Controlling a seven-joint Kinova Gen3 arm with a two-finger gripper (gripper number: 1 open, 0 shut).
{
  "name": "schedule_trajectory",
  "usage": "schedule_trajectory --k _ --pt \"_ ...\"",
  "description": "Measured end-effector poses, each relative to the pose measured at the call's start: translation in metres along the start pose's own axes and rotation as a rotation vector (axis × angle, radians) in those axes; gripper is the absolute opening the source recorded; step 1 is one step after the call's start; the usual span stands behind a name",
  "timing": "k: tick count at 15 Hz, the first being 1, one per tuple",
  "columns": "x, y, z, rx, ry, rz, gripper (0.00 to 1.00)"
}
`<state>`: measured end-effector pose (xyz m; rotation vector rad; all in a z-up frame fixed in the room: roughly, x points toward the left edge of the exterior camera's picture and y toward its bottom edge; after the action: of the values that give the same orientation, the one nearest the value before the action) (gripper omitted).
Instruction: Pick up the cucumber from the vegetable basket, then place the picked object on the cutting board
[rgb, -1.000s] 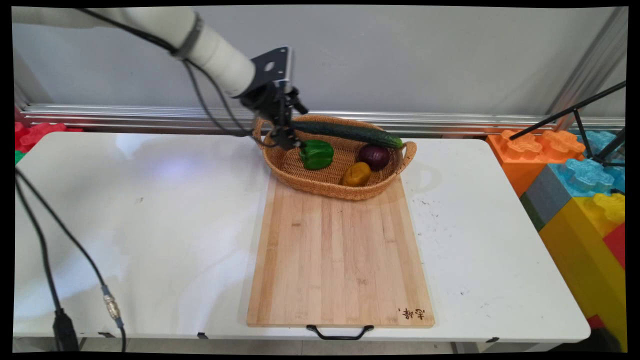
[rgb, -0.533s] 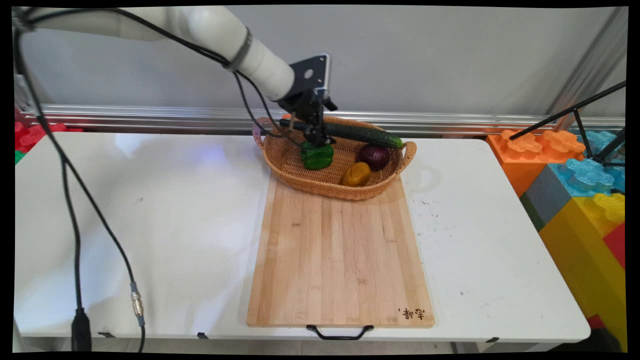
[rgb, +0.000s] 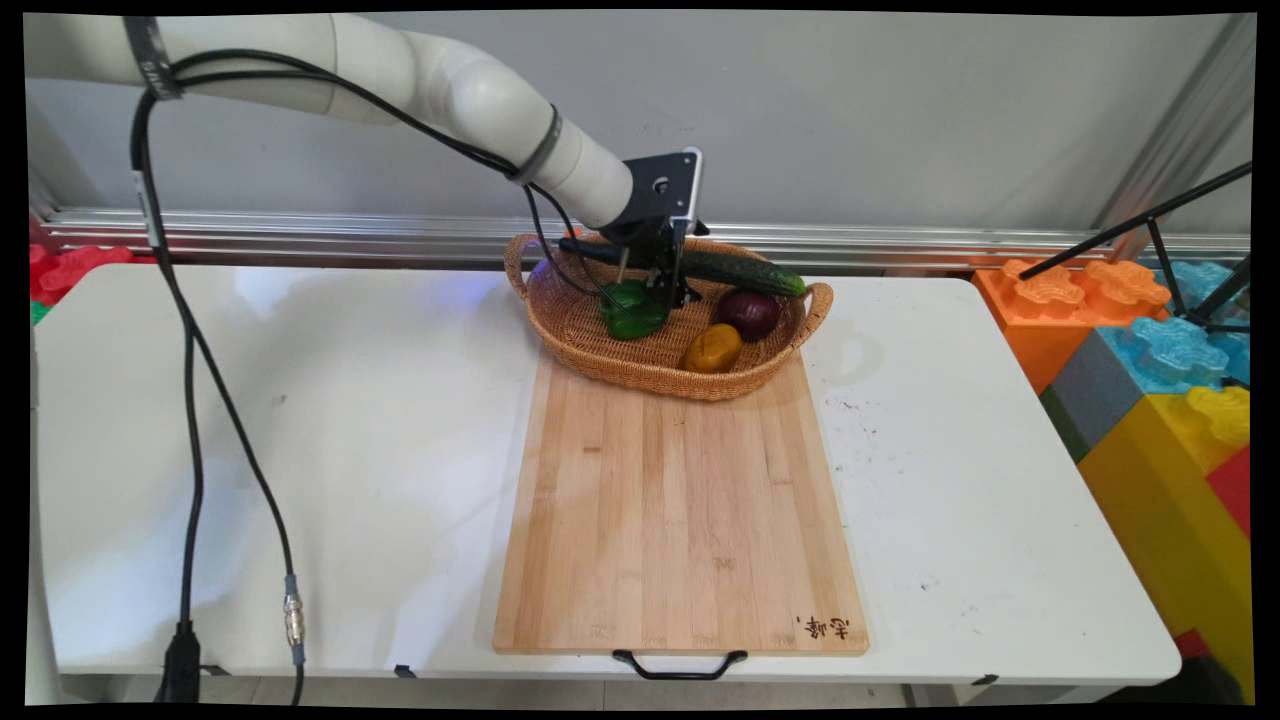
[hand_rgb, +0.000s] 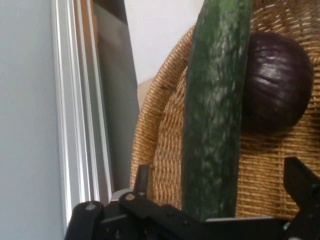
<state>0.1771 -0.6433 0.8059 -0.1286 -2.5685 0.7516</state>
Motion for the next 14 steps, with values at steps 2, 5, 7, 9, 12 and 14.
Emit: schedule_trajectory --k 2,5,7,9,12,14 --pt "0.0 0.001 0.008 0.009 -0.003 0.023 1.0" --pt "0.0 0.002 0.016 0.019 -0.007 0.047 1.0" --pt "0.001 0.003 0.019 0.021 -0.008 0.053 0.0" --pt "0.001 0.004 0.021 0.025 -0.01 0.058 0.0" --pt "0.002 0.005 0.019 0.036 -0.014 0.065 0.0" --pt "0.005 0.006 0.014 0.045 -0.013 0.066 0.0"
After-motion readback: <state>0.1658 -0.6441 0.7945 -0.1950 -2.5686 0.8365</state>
